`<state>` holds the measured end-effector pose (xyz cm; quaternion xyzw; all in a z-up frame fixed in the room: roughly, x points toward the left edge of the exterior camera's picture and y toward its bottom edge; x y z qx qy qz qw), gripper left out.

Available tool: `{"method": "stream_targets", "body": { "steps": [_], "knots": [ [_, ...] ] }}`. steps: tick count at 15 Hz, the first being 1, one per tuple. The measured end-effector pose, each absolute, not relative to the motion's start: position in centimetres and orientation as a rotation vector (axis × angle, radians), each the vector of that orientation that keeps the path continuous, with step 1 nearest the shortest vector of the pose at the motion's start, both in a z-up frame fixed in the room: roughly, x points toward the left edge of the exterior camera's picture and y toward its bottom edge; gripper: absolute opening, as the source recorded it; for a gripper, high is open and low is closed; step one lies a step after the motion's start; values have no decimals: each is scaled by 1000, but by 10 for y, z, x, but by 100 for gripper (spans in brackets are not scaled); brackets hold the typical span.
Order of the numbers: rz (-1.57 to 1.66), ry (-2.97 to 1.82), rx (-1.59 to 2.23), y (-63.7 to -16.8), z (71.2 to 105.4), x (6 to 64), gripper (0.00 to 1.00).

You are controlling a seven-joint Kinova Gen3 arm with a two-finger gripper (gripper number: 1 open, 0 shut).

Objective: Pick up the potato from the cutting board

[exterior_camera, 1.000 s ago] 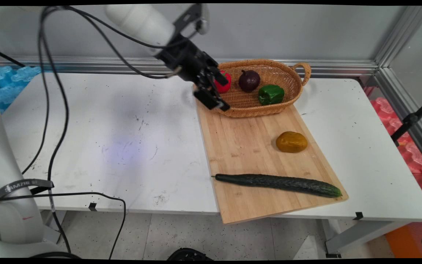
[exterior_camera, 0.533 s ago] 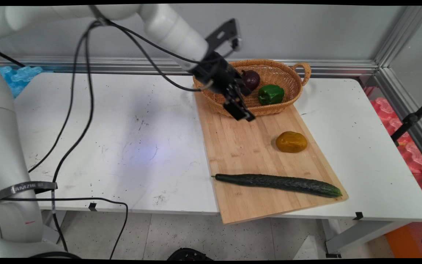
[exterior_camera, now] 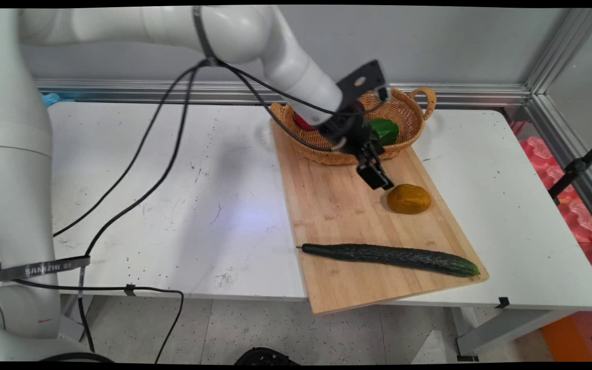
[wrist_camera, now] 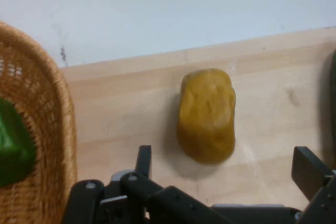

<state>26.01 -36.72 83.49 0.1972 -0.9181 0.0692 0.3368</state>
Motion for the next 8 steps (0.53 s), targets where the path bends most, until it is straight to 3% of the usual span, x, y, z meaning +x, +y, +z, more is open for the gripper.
{"method": "stream_targets", "body": {
  "steps": [8],
  "knots": [
    [159,-2429,533,-391,794,214,100]
  ]
}}
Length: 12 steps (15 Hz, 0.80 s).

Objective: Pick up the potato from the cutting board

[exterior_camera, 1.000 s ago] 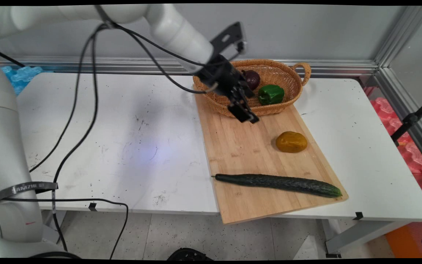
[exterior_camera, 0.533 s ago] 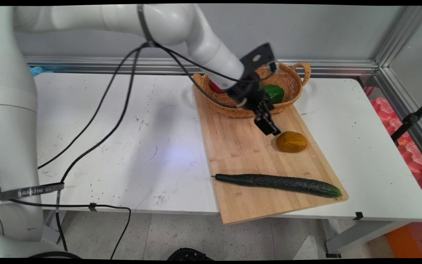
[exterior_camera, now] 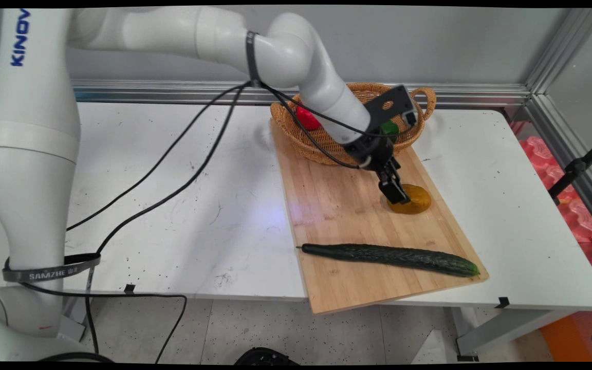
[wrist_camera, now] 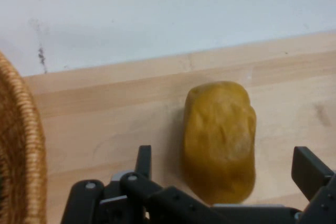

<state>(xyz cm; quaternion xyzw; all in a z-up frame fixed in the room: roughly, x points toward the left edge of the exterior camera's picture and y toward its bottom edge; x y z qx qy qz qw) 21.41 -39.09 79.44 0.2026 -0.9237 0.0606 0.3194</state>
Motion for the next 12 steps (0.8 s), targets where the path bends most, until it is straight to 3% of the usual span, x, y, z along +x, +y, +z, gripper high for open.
{"method": "stream_targets", "body": {
  "steps": [9,10,12],
  "knots": [
    [145,-2459,547,-411,762,182,100],
    [144,-2460,546,-412,761,180,0],
    [141,-2461,542,-413,759,178,0]
  ]
}}
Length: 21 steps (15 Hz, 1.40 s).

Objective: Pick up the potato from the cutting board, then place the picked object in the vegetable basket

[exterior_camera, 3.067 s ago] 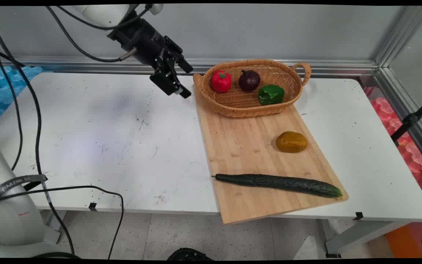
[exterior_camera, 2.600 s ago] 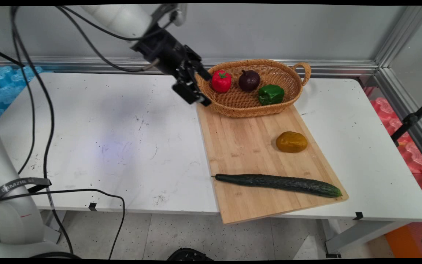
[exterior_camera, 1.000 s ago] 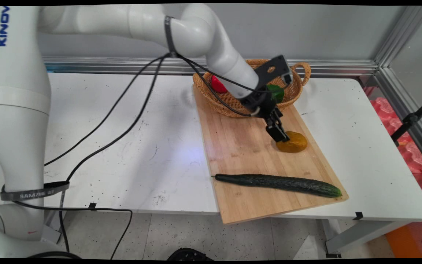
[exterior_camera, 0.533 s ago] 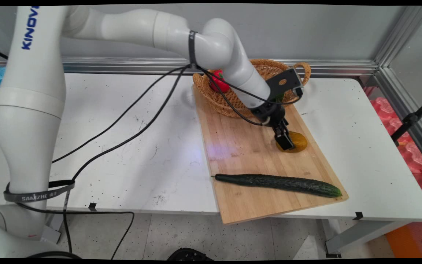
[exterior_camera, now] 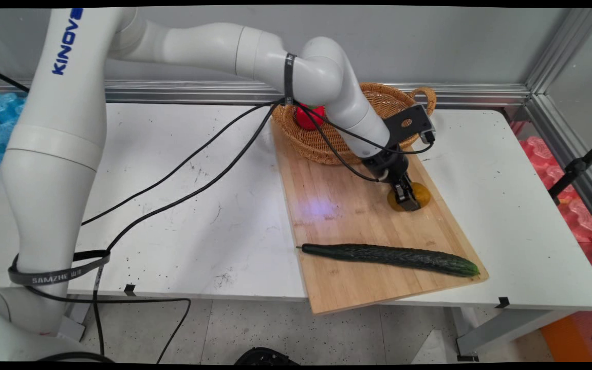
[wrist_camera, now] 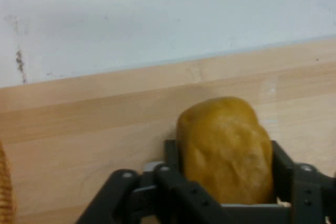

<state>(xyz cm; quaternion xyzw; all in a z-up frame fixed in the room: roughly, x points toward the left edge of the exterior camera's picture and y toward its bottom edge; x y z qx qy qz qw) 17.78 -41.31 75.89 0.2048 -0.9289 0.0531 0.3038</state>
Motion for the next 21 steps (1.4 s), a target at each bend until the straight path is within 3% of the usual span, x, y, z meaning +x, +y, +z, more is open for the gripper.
{"method": "stream_targets", "body": {
  "steps": [7,21],
  "knots": [
    [148,-2443,505,-415,769,177,0],
    [259,-2327,594,-390,878,256,0]
  ]
}}
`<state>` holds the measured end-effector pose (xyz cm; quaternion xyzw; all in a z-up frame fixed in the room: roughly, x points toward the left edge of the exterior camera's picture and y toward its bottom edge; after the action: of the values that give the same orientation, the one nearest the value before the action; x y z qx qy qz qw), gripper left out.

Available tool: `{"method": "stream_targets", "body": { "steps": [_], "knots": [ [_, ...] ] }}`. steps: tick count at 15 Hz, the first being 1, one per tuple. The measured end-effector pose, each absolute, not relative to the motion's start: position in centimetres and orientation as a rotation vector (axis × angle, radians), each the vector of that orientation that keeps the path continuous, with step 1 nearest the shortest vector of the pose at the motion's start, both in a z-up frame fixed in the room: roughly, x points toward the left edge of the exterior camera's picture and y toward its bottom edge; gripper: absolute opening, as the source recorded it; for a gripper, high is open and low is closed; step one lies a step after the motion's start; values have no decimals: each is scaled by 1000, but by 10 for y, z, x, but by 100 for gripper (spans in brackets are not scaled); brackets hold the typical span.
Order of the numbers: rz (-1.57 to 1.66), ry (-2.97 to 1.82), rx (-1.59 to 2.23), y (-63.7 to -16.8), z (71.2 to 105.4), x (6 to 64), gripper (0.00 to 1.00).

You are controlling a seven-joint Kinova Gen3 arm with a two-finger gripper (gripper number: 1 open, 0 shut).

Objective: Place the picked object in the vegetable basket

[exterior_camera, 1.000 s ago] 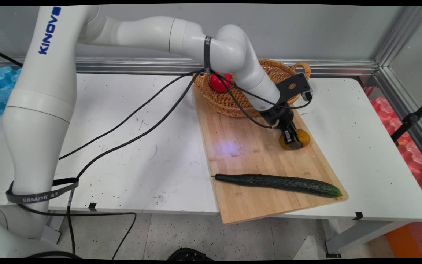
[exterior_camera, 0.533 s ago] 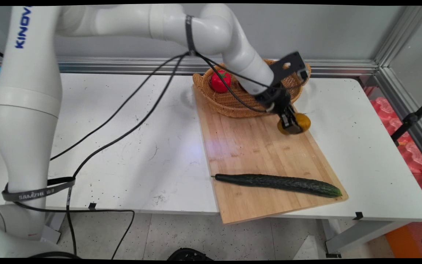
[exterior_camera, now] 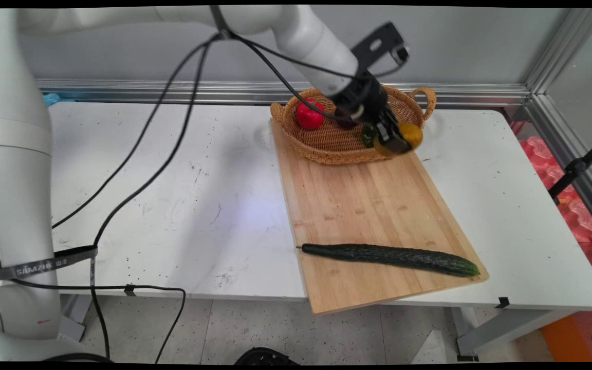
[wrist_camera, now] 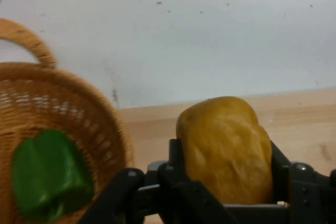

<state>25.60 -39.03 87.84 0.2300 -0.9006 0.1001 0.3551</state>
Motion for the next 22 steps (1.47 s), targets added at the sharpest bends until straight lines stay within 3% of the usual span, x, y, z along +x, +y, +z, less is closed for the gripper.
{"method": "stream_targets", "body": {
  "steps": [5,11,22],
  "knots": [
    [307,-2304,727,-381,908,302,0],
    [354,-2291,891,-387,916,350,0],
    [338,-2307,1032,-436,868,354,0]
  ]
}}
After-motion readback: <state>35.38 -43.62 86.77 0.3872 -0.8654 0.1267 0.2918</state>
